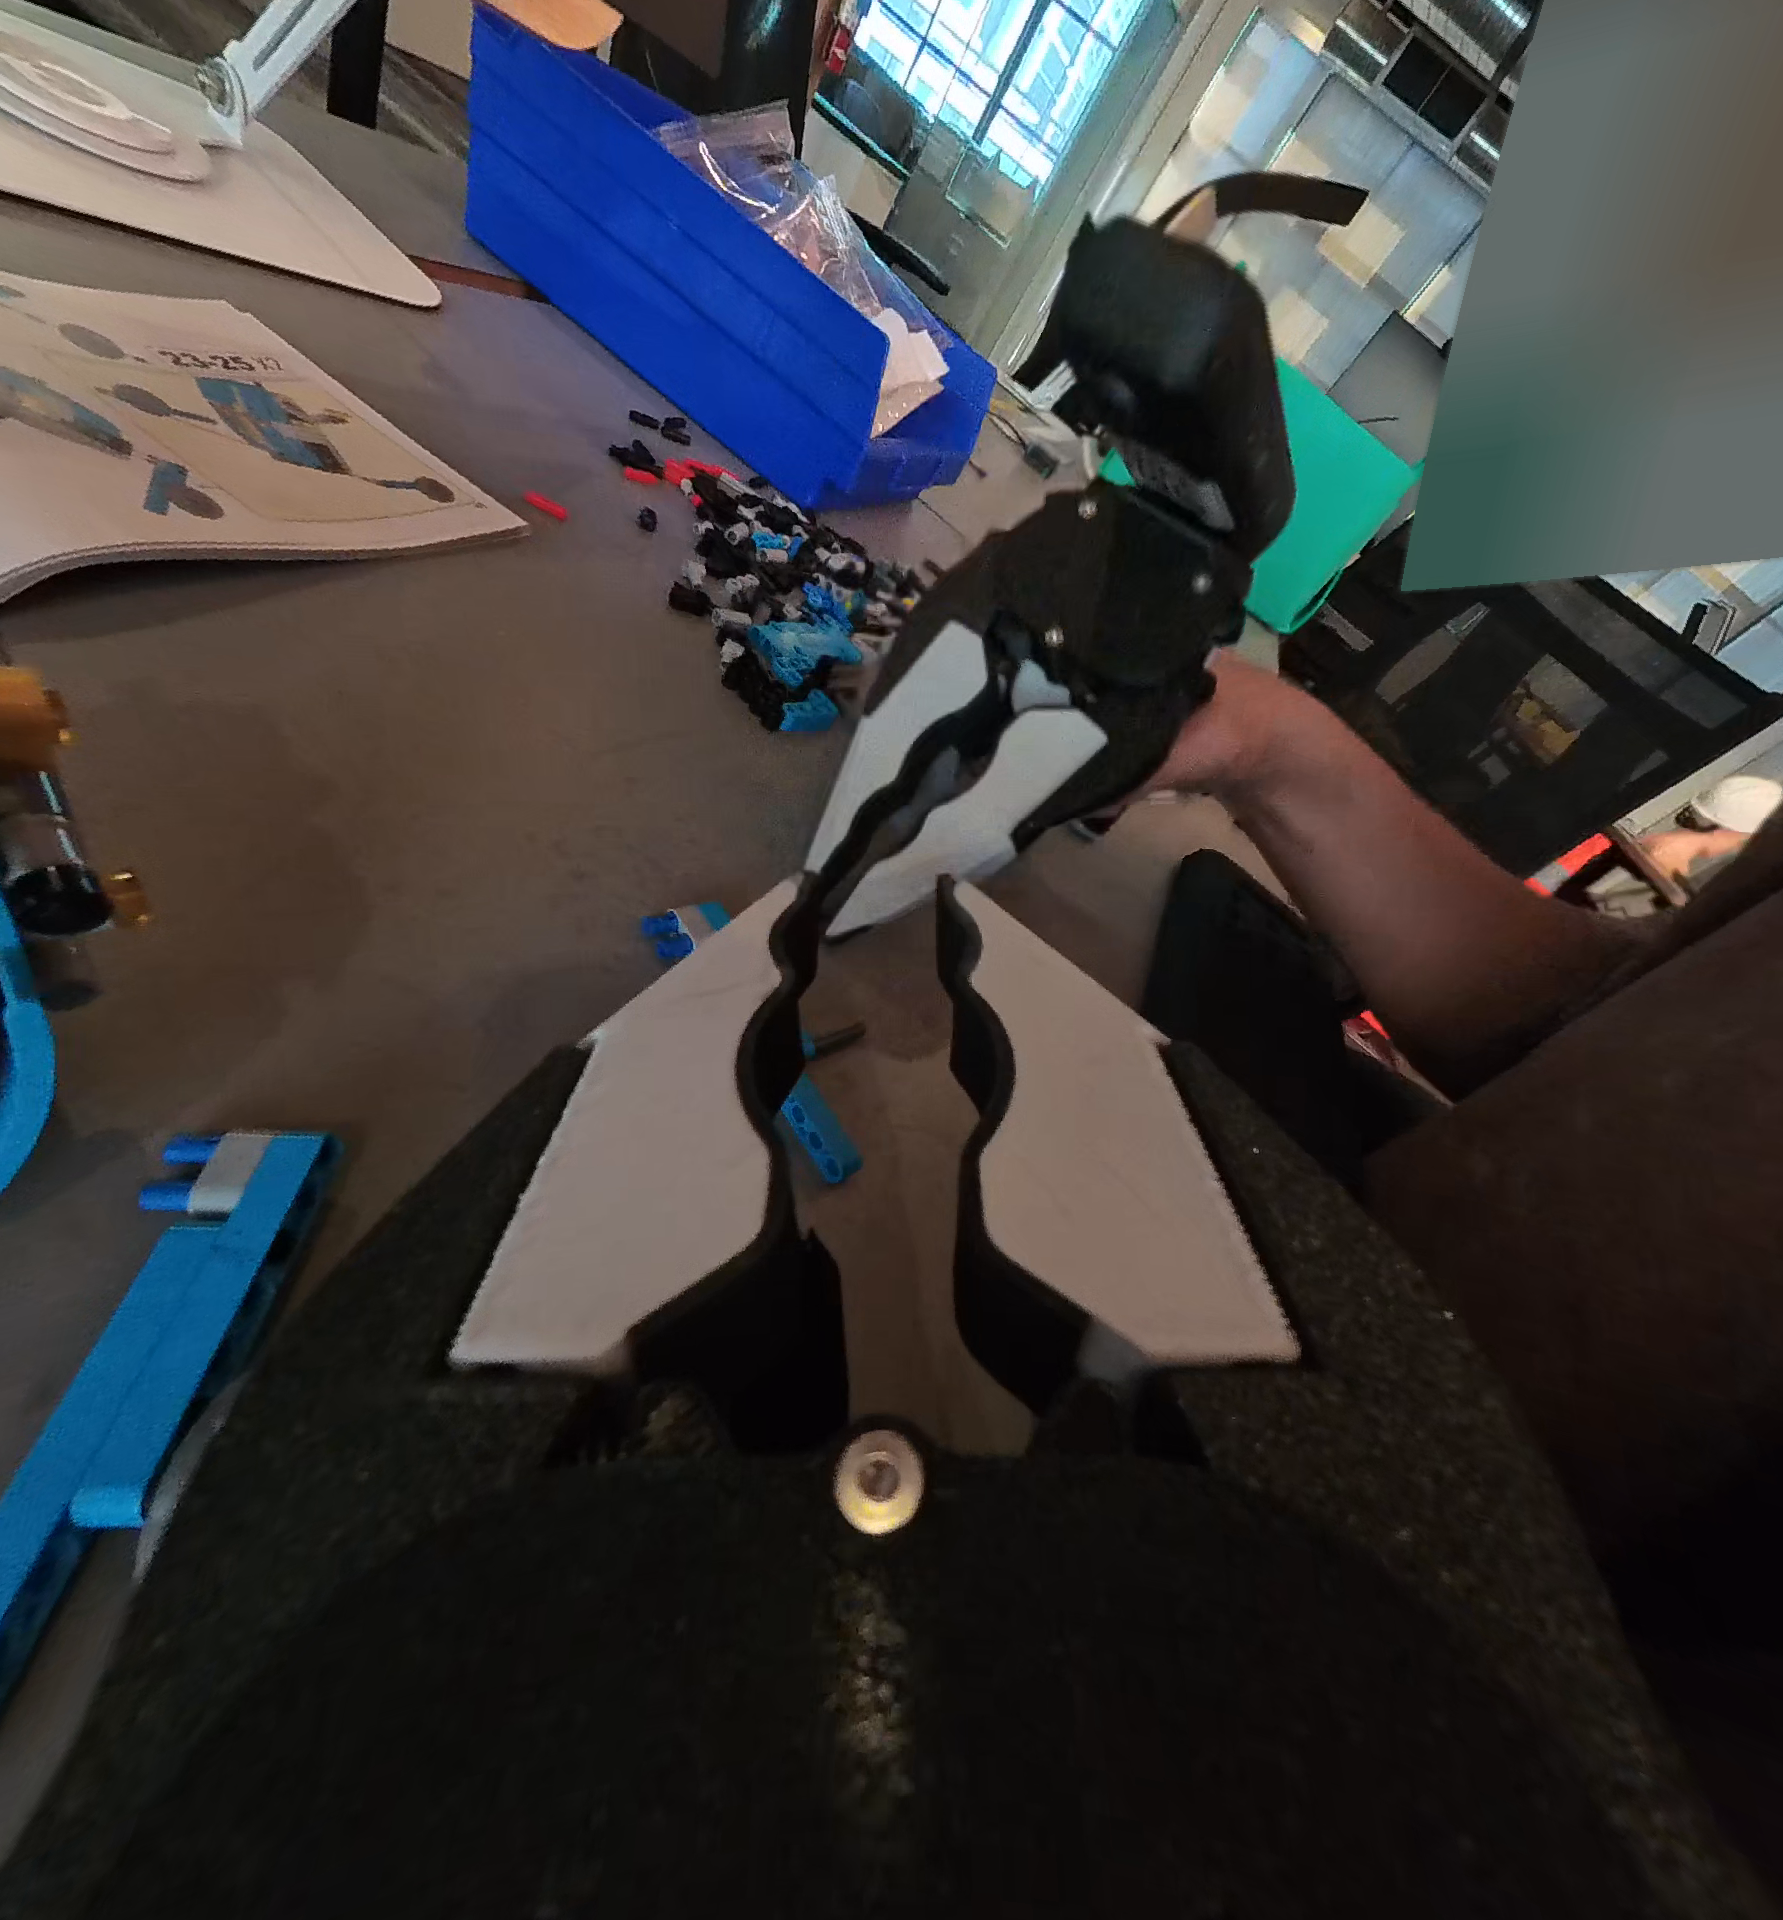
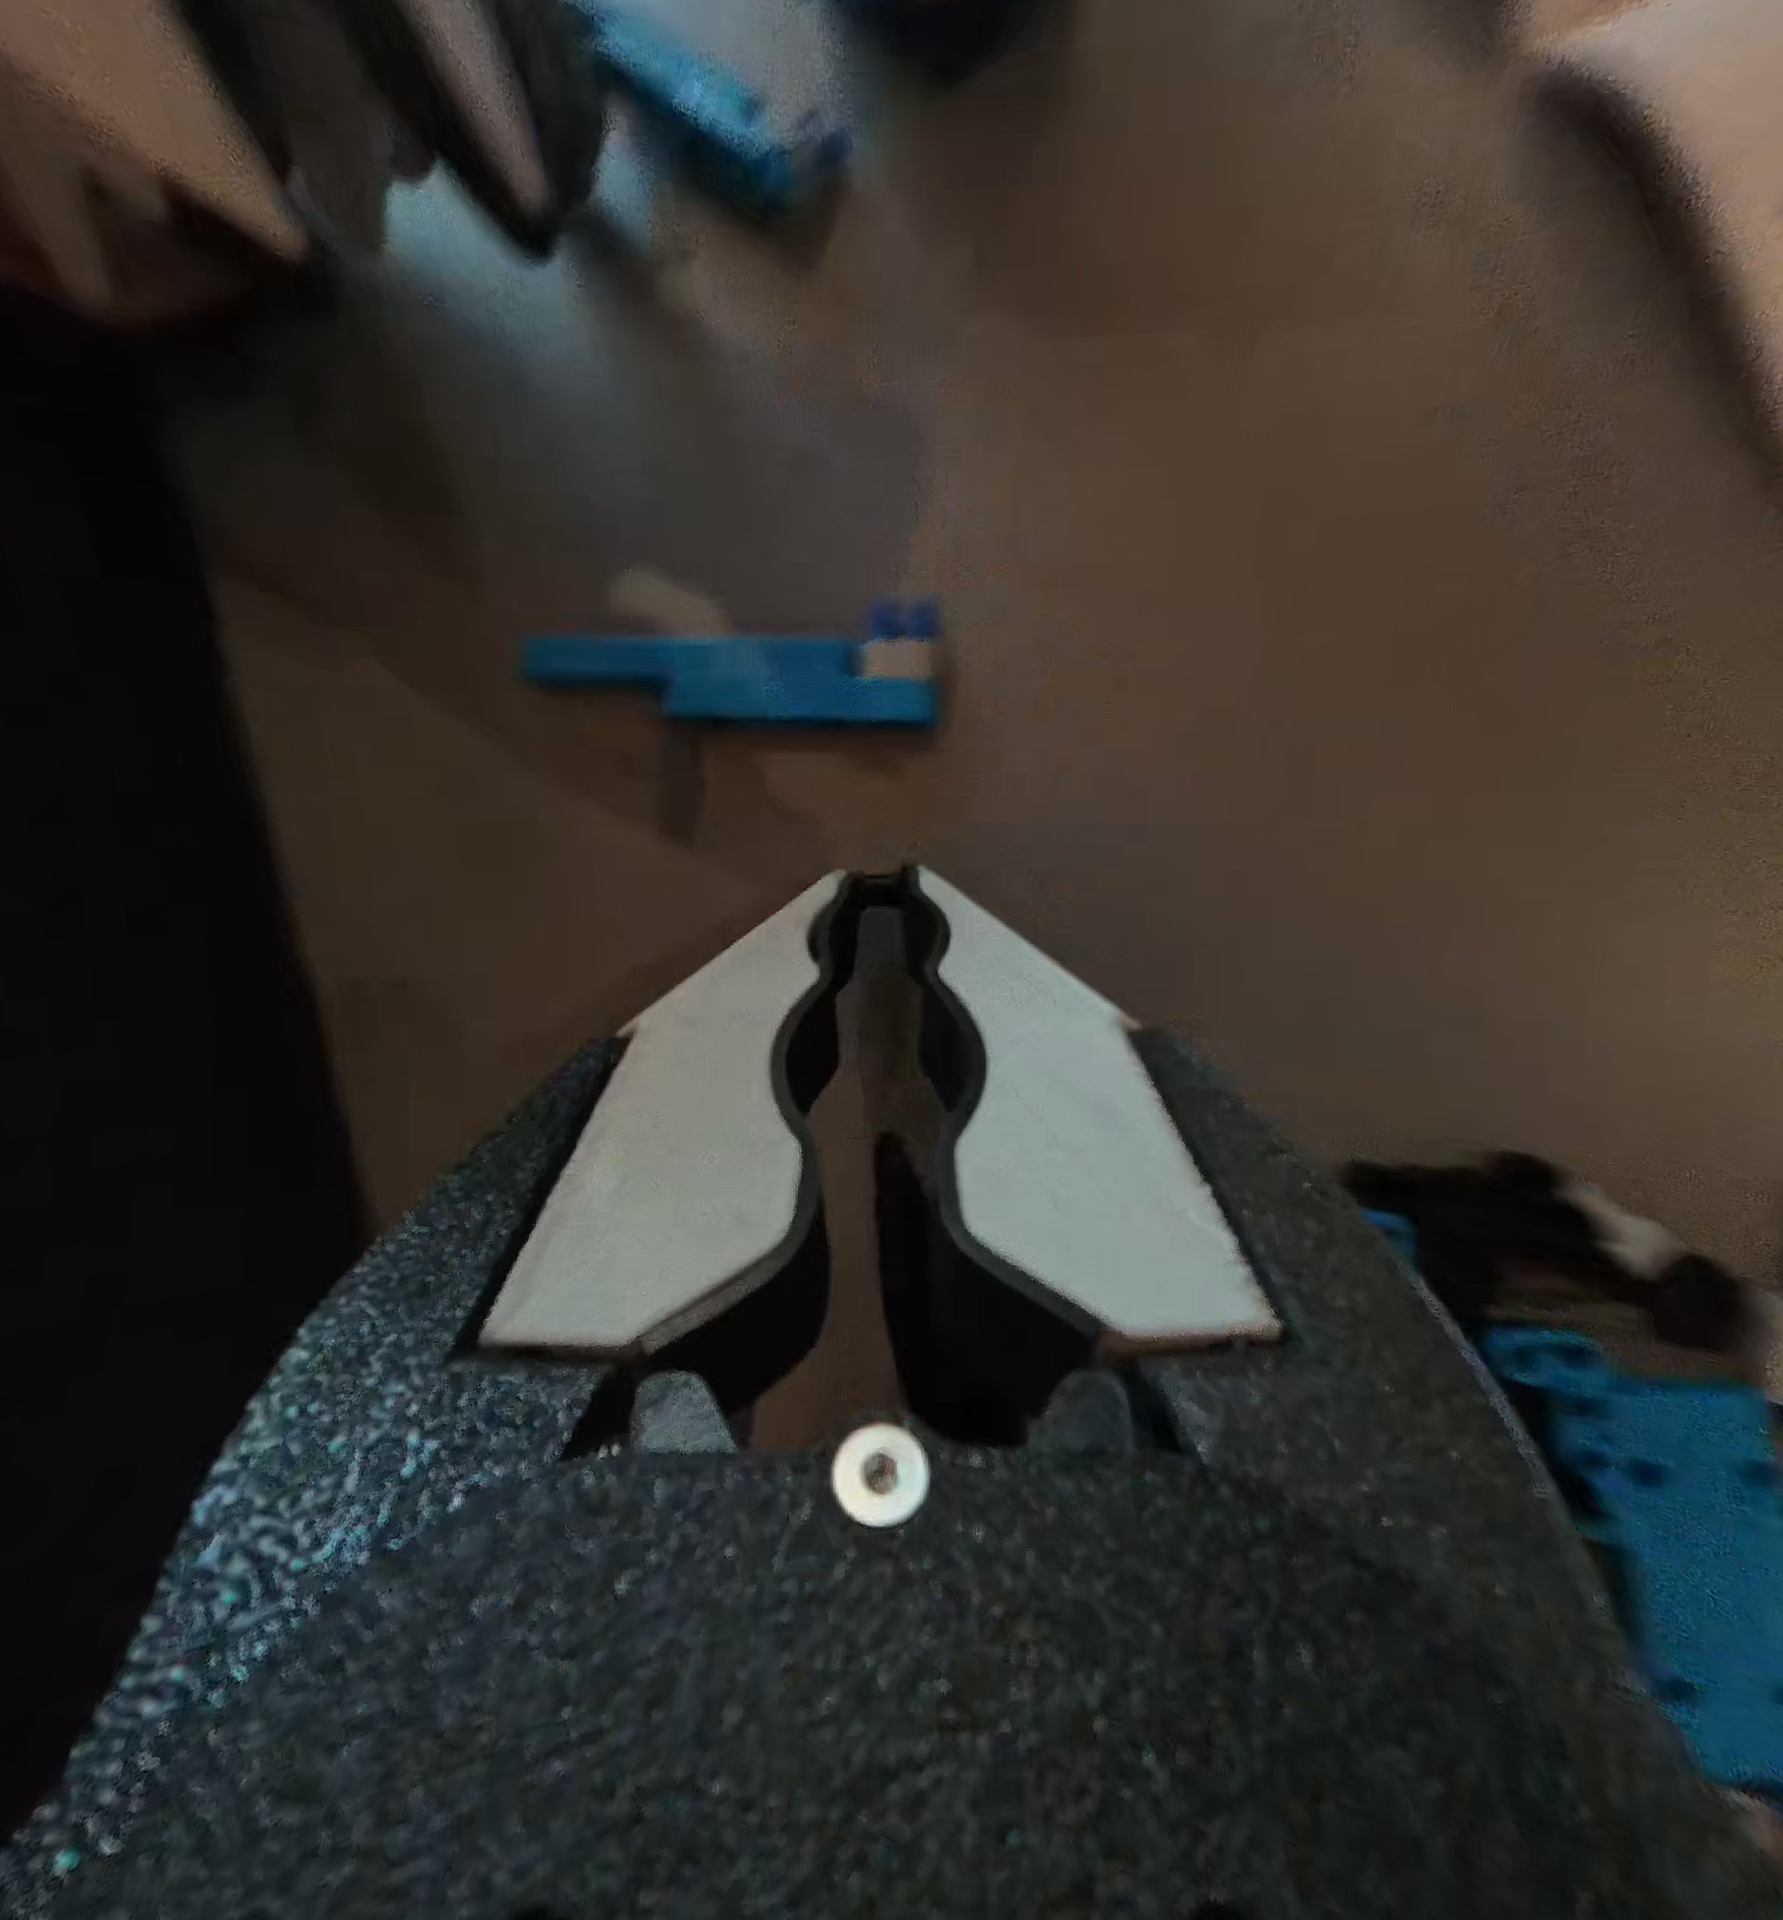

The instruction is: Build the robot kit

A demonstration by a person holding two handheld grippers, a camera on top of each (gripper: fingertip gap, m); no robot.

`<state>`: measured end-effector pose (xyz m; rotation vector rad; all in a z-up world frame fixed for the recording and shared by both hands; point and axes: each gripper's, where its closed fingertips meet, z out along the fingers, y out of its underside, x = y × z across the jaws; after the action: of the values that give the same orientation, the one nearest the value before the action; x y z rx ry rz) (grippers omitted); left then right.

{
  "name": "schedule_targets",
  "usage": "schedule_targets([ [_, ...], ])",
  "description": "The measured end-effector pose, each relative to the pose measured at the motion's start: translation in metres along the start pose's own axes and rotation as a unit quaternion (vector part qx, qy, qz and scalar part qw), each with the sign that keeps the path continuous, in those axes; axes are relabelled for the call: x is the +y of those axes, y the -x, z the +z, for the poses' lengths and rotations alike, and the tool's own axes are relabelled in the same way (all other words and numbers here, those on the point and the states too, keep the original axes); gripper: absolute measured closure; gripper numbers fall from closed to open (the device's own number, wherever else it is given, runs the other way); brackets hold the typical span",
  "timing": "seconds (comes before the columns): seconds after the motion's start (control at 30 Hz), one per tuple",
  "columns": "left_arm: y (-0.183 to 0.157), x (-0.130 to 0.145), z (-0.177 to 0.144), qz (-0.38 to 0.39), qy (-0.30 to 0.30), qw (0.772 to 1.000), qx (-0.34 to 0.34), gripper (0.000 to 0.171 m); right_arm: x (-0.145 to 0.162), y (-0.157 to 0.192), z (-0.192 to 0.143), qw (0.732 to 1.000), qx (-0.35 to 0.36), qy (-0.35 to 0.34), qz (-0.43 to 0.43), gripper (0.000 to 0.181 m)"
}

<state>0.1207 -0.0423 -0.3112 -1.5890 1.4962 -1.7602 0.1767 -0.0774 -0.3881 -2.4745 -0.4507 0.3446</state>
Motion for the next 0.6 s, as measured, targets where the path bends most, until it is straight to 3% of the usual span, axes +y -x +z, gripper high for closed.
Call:
schedule_targets([
  [0.2,0.000,0.000,-0.001,0.009,0.001,1.000,-0.006,0.149,-0.002,-0.002,0.005,0.999,0.002,-0.026,0.030,0.172],
  [0.27,-0.001,0.001,0.000,0.011,0.004,1.000,-0.006,0.149,-0.001,-0.003,-0.001,0.999,-0.001,-0.032,0.038,0.155],
  [0.33,-0.001,0.001,0.000,0.012,0.003,1.000,-0.007,0.149,-0.002,-0.018,-0.019,0.998,0.026,-0.047,0.034,0.153],
  [0.47,-0.001,0.002,0.000,0.011,0.005,1.000,-0.005,0.150,0.021,-0.113,-0.072,0.983,0.159,-0.043,0.087,0.153],
  [0.6,-0.001,0.003,0.001,0.011,0.007,1.000,-0.004,0.150,0.056,-0.187,-0.093,0.960,0.232,-0.012,0.156,0.156],
])
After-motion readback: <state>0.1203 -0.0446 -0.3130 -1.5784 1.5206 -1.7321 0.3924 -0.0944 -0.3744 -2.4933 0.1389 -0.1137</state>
